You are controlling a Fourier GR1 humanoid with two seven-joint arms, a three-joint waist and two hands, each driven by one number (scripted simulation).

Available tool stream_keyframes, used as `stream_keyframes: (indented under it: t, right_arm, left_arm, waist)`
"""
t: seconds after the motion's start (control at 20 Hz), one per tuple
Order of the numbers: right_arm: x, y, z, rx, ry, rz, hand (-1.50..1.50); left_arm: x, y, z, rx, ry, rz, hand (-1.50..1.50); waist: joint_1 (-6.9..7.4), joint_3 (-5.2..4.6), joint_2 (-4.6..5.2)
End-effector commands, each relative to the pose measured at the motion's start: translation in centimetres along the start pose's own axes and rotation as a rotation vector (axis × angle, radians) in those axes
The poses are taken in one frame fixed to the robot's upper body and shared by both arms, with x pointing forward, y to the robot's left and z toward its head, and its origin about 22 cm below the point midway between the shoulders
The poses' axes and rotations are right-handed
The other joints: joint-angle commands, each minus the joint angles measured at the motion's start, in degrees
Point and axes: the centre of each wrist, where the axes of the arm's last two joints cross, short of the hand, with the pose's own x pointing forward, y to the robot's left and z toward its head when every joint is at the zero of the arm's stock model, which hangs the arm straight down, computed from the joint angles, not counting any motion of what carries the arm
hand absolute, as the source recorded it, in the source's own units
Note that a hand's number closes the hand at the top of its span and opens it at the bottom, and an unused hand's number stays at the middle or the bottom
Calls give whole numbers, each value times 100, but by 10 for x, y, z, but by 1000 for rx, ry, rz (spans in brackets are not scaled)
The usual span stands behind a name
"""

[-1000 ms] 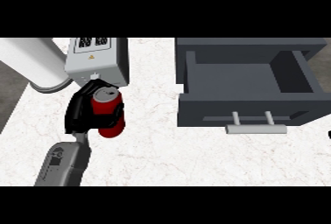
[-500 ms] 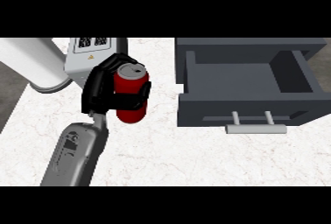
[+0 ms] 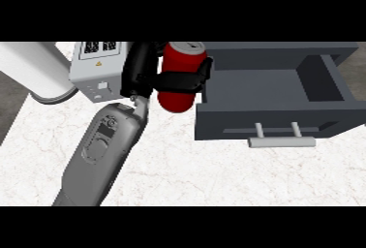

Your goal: Pick up the can, place it into the drawer and close the drawer

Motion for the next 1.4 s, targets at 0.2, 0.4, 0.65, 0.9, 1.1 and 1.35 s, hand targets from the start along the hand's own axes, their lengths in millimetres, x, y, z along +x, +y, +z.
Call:
stream_keyframes:
  t: [0.2, 0.4, 0.65, 0.9, 1.1, 1.35]
  right_arm:
    - [-16, -11, -1, -1, 8, -17, -150]
    - [-9, -4, -8, 20, 17, 2, -150]
    - [4, -7, -10, 21, -17, 3, -150]
    - [-9, 14, -7, 24, 9, -15, -150]
    - [17, 19, -1, 13, -15, -10, -150]
    - [2, 20, -24, 22, -3, -13, -150]
  left_arm:
    - [53, -45, -42, -6, -7, -32, 150]
    - [70, -65, -57, -15, 1, -11, 150]
    - [76, -86, -68, -10, 31, -53, 150]
    - [98, -97, -83, -7, 39, -85, 150]
    - [57, -88, -81, -37, 41, -93, 150]
    - [67, -94, -94, -20, 30, -132, 150]
  waist:
    - [-44, 4, 11]
    - [-71, 2, 18]
    - [-169, 5, 31]
    - [-179, 8, 45]
    - [-187, 2, 39]
    - [-216, 7, 77]
